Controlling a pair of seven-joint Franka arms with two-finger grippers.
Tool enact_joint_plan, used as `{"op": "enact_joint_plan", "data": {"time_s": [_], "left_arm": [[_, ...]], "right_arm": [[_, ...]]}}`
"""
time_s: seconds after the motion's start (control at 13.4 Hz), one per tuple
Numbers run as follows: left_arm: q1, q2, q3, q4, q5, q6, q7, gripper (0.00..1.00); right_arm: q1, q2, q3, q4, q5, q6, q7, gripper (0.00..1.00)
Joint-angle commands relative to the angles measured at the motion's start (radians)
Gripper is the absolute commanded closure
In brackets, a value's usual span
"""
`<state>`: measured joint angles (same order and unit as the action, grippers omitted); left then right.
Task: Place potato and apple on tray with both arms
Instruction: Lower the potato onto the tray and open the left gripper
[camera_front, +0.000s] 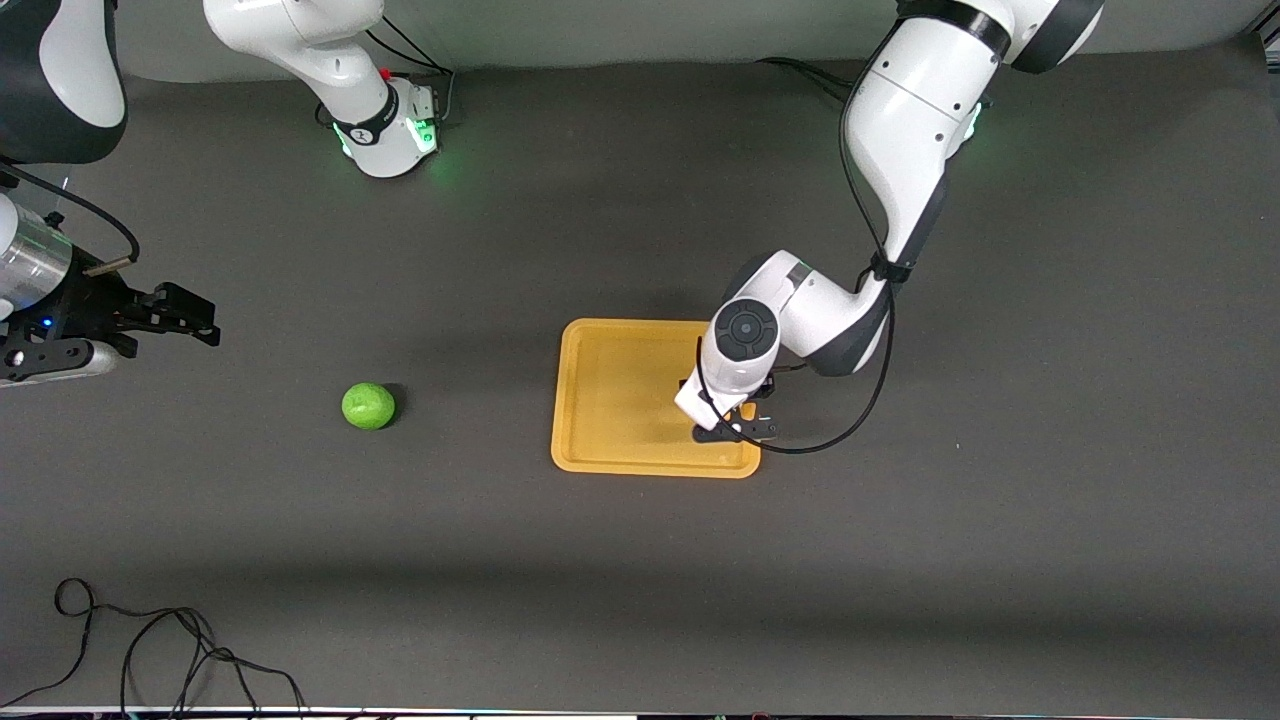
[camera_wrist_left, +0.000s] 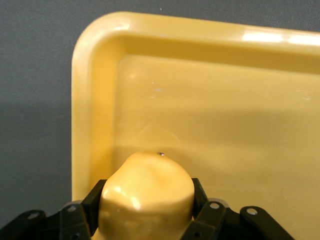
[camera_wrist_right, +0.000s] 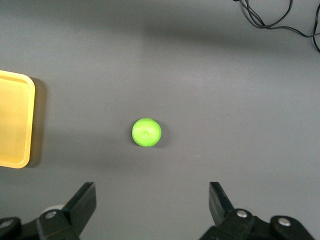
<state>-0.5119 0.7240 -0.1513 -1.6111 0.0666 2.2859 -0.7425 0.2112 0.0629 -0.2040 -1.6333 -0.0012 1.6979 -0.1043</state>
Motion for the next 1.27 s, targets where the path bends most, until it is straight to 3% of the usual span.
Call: {"op": "enact_joint_plan", "data": {"time_s": [0.0, 0.15, 0.6, 0.97, 1.2], "left_arm": [[-0.019, 0.023, 0.016, 0.028, 0.015, 0.012, -0.026, 0.87], [-0.016, 0.029, 0.018, 0.028, 0.016, 0.018, -0.026, 0.31], [-0.007, -0.011, 0.016, 0.043, 0.012, -0.049, -0.023, 0.0], [0.039, -0.164, 0.009, 0.086, -0.017, -0.299, 0.021, 0.0], [0.133, -0.285, 0.012, 0.088, -0.065, -0.474, 0.191, 0.0]], "right_arm": [[0.007, -0.018, 0.0, -0.039, -0.022, 0.028, 0.026, 0.0], [0.007, -0.02, 0.0, -0.04, -0.029, 0.032, 0.02, 0.0], [0.007, -0.02, 0.0, -0.054, -0.033, 0.043, 0.026, 0.0], [0.029, -0.018, 0.006, -0.056, -0.034, 0.049, 0.031, 0.0], [0.034, -0.018, 0.006, -0.066, -0.034, 0.06, 0.038, 0.0]]}}
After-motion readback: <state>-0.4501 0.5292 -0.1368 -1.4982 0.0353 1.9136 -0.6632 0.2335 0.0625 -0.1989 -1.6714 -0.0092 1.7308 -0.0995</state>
